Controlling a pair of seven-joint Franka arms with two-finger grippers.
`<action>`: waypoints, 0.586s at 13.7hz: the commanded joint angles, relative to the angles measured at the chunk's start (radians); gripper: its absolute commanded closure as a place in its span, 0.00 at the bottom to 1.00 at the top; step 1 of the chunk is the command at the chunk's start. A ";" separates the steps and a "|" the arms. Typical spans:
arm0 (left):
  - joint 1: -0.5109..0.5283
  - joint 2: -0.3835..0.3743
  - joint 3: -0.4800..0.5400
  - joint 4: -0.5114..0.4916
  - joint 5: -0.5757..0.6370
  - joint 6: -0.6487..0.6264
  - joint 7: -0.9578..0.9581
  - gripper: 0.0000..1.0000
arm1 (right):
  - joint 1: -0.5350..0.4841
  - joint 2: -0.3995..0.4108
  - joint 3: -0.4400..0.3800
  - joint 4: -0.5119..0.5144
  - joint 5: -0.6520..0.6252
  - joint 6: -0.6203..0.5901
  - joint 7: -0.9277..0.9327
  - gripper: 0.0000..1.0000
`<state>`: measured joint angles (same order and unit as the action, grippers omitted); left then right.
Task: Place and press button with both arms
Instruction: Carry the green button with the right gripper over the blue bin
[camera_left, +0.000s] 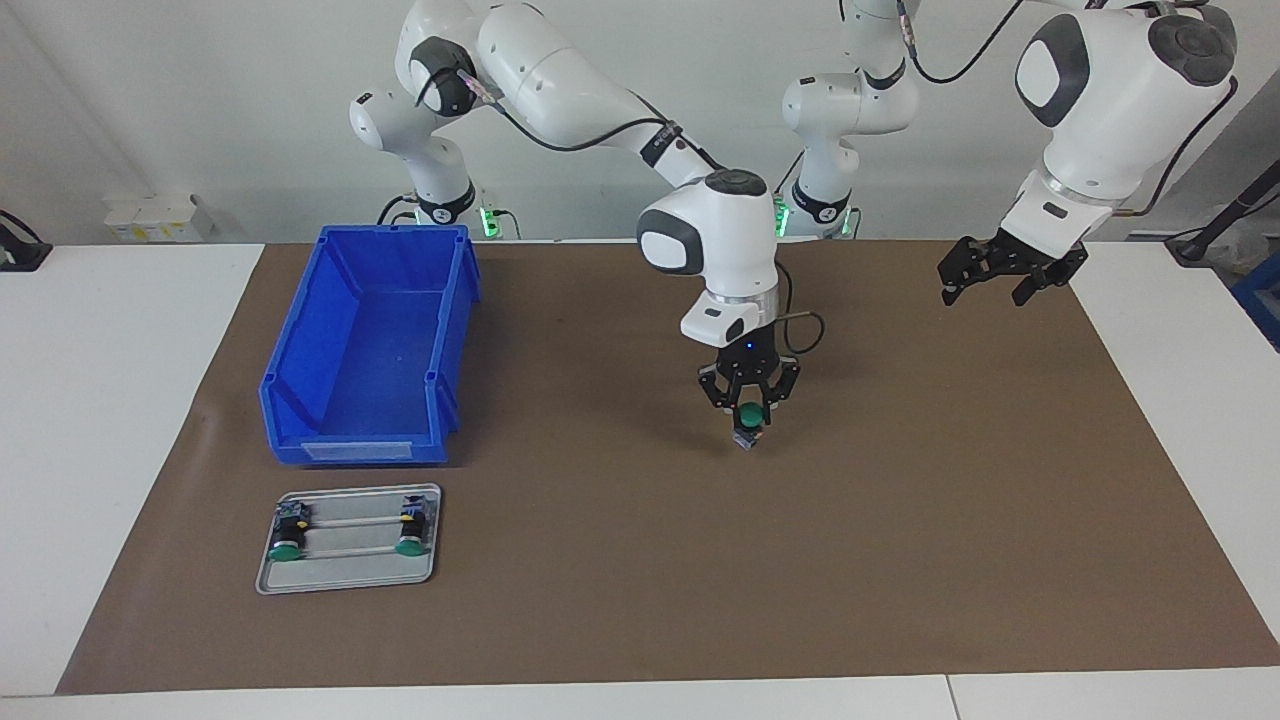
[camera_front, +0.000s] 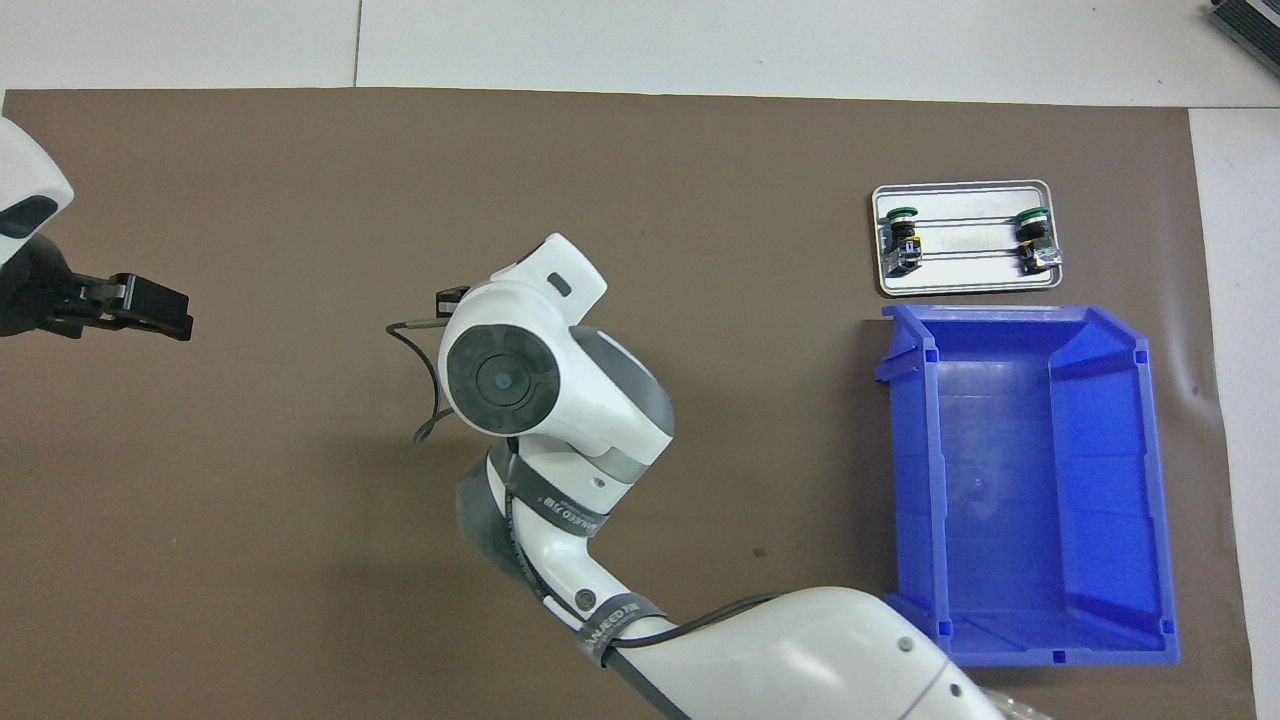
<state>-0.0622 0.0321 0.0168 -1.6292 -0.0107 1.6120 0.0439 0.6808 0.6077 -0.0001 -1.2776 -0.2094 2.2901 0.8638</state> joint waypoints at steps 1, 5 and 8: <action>0.004 -0.026 -0.003 -0.024 0.020 -0.006 -0.006 0.00 | -0.133 -0.185 0.020 -0.055 0.117 -0.144 -0.186 1.00; 0.004 -0.026 -0.003 -0.024 0.020 -0.006 -0.006 0.00 | -0.358 -0.346 0.020 -0.089 0.289 -0.381 -0.525 1.00; 0.004 -0.024 -0.003 -0.024 0.020 -0.006 -0.006 0.00 | -0.567 -0.462 0.020 -0.256 0.369 -0.482 -0.898 1.00</action>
<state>-0.0622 0.0321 0.0168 -1.6292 -0.0107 1.6119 0.0439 0.2297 0.2441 -0.0006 -1.3554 0.1049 1.8036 0.1652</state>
